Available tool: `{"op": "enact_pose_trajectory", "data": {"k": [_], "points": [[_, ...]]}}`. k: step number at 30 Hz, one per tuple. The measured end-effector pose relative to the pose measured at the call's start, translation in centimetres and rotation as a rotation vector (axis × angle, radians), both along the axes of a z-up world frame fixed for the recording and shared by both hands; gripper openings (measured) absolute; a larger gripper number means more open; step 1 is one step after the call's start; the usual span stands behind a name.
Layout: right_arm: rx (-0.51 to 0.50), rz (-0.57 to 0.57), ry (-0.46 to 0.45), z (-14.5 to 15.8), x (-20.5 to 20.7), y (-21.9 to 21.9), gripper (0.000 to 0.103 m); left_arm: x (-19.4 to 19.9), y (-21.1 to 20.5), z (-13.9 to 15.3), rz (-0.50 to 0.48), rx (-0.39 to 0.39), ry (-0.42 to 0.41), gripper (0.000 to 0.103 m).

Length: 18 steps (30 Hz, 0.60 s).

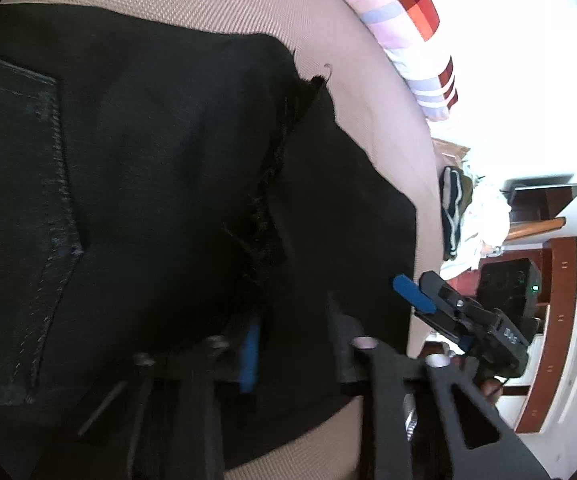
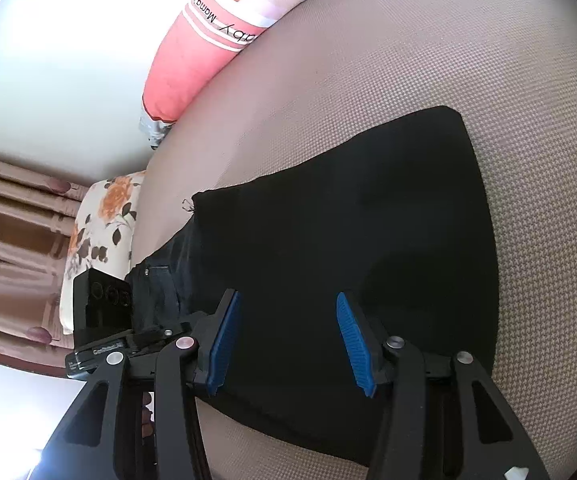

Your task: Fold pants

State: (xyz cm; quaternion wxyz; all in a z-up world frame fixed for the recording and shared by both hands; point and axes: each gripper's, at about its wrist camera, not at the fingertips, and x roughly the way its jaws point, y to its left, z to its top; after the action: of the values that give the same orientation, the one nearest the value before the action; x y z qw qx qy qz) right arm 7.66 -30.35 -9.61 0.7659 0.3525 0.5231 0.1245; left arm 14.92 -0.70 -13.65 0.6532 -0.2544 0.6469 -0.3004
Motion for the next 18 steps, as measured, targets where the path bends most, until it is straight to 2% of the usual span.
{"op": "enact_pose_trajectory", "data": {"k": [1,3,6,8,14,18], "points": [[-0.008,-0.002,0.003,0.0,0.0,0.0,0.048,0.0,-0.1,-0.2,0.002,0.007,-0.003,0.01],[-0.015,-0.007,0.006,-0.1,-0.1,-0.1,0.048,-0.2,-0.1,0.0,0.017,0.019,-0.019,0.009],[-0.028,-0.01,0.008,-0.2,-0.3,-0.2,0.048,-1.1,-0.6,1.3,0.001,0.075,-0.1,0.007],[-0.033,-0.012,0.006,0.0,-0.4,-0.2,0.048,-1.7,-0.3,1.9,0.001,0.085,-0.127,0.006],[-0.121,0.005,-0.01,0.5,-0.5,0.2,0.048,-2.7,0.4,2.0,-0.001,0.117,-0.164,0.006],[-0.202,0.032,0.002,-0.6,-0.3,0.9,0.046,-2.4,0.4,1.2,-0.004,0.146,-0.165,0.007]]}}
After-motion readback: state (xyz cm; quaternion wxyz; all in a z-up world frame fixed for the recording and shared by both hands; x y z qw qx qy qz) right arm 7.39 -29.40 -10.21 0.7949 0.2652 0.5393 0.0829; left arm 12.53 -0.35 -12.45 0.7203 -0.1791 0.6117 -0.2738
